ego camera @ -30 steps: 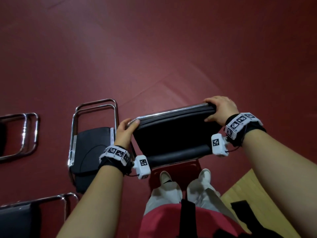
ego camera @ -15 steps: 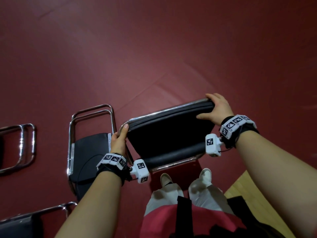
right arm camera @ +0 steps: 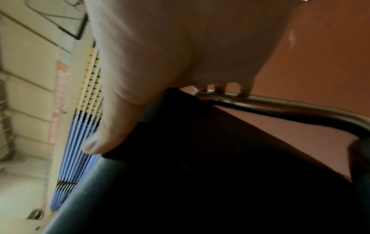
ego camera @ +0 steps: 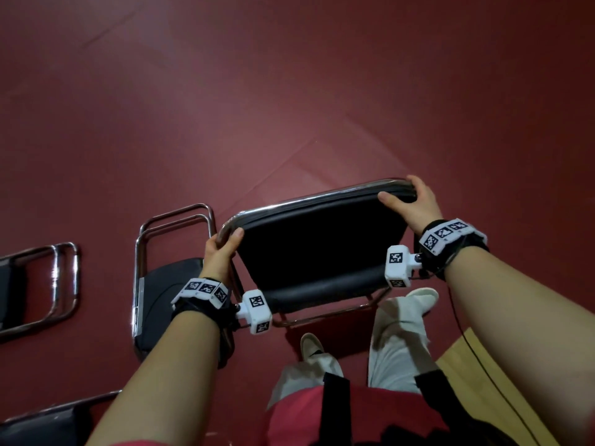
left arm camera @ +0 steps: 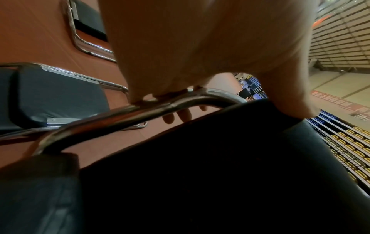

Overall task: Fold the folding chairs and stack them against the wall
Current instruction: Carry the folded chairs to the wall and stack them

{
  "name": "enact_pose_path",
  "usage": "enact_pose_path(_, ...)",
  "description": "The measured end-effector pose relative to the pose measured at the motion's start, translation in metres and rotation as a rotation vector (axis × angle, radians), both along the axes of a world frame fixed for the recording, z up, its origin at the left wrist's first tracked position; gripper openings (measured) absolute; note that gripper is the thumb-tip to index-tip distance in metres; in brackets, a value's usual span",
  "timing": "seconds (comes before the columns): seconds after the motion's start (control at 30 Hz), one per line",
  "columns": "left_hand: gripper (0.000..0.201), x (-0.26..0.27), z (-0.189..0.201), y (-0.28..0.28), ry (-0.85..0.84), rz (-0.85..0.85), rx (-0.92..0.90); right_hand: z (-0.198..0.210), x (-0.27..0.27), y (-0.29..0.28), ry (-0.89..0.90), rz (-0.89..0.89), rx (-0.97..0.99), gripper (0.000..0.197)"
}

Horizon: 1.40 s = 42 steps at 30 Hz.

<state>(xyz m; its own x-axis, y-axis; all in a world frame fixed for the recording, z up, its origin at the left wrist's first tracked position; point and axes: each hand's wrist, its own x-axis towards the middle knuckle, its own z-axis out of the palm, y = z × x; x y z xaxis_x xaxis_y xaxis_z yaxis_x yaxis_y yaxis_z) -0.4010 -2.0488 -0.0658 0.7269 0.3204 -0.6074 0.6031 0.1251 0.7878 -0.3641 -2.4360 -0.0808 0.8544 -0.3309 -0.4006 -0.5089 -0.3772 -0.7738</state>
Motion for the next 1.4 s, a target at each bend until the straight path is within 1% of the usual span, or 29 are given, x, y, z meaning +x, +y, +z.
enact_pose_path(0.07,0.064,0.015,0.007,-0.027,-0.056,0.041,0.029,-0.002,0.012,-0.022,-0.011,-0.025,0.085,0.091)
enact_pose_path(0.1,0.06,0.026,0.009,-0.042,-0.075,0.067,0.05,-0.003,0.02,-0.037,-0.013,-0.055,0.128,0.089)
enact_pose_path(0.17,0.061,0.049,0.011,-0.07,-0.09,0.092,0.107,-0.005,0.032,-0.067,0.029,-0.093,0.16,0.083)
enact_pose_path(0.2,0.058,0.061,0.011,-0.084,-0.091,0.096,0.137,-0.009,0.038,-0.082,0.045,-0.097,0.157,0.078)
enact_pose_path(0.3,0.044,0.097,0.011,-0.119,-0.077,0.084,0.242,-0.014,0.058,-0.119,0.056,-0.114,0.174,0.053)
enact_pose_path(0.37,0.033,0.123,0.011,-0.153,-0.086,0.048,0.321,-0.018,0.07,-0.148,0.084,-0.159,0.218,0.045)
enact_pose_path(0.4,0.032,0.133,0.012,-0.167,-0.09,0.029,0.354,-0.021,0.073,-0.161,0.097,-0.169,0.239,0.041)
enact_pose_path(0.47,0.04,0.156,0.015,-0.206,-0.07,-0.017,0.396,-0.024,0.08,-0.196,0.112,-0.177,0.245,0.036)
enact_pose_path(0.53,0.05,0.179,0.019,-0.245,-0.059,-0.035,0.394,-0.026,0.085,-0.232,0.125,-0.219,0.252,0.032)
enact_pose_path(0.6,0.05,0.197,0.022,-0.279,-0.065,-0.056,0.391,-0.026,0.084,-0.264,0.107,-0.283,0.277,0.028)
enact_pose_path(0.73,0.053,0.23,0.033,-0.353,-0.096,-0.122,0.356,-0.007,0.088,-0.329,0.033,-0.417,0.282,0.031)
enact_pose_path(0.83,0.054,0.263,0.048,-0.417,-0.137,-0.199,0.271,0.022,0.092,-0.382,-0.074,-0.55,0.249,0.031)
enact_pose_path(0.97,0.059,0.311,0.067,-0.489,-0.186,-0.329,0.182,0.063,0.097,-0.442,-0.194,-0.698,0.166,0.036)
enact_pose_path(1.03,0.055,0.339,0.073,-0.527,-0.212,-0.401,0.143,0.079,0.099,-0.474,-0.222,-0.764,0.094,0.042)
enact_pose_path(1.1,0.046,0.368,0.08,-0.569,-0.245,-0.47,0.091,0.092,0.102,-0.502,-0.24,-0.83,0.022,0.051)
enact_pose_path(1.17,0.039,0.404,0.091,-0.618,-0.272,-0.532,0.007,0.108,0.114,-0.53,-0.27,-0.925,-0.021,0.055)
enact_pose_path(1.3,0.039,0.467,0.113,-0.712,-0.319,-0.687,-0.112,0.133,0.134,-0.575,-0.324,-1.094,-0.083,0.054)
enact_pose_path(1.4,0.044,0.508,0.127,-0.77,-0.342,-0.827,-0.116,0.148,0.142,-0.602,-0.37,-1.207,-0.114,0.061)
